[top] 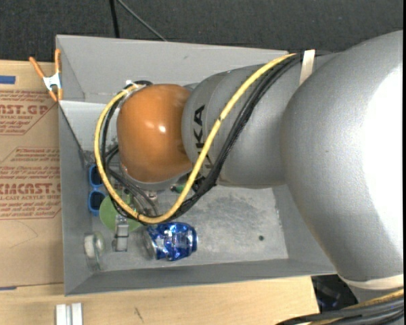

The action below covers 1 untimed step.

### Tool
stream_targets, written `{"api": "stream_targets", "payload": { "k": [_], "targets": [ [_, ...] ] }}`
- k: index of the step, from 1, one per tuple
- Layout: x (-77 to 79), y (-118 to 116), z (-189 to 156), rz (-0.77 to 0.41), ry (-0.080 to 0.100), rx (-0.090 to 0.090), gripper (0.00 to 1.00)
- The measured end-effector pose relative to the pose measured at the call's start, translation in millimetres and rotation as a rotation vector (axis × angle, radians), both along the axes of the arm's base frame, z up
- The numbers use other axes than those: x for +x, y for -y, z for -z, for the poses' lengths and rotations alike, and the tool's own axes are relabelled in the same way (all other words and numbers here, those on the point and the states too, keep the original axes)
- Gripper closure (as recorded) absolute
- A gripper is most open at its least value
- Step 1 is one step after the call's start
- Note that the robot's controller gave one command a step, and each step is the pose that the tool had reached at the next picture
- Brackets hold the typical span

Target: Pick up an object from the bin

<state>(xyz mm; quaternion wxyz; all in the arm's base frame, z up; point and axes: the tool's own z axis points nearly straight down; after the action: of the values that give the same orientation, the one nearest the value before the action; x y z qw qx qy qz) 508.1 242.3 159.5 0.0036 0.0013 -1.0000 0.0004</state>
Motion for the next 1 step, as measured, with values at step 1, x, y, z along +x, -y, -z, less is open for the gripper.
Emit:
{"api": "stream_targets", "payload": {
  "k": [1],
  "targets": [
    [24.2, 38.3, 90.1, 0.209, 0.001, 0.0, 0.0]
  ]
}}
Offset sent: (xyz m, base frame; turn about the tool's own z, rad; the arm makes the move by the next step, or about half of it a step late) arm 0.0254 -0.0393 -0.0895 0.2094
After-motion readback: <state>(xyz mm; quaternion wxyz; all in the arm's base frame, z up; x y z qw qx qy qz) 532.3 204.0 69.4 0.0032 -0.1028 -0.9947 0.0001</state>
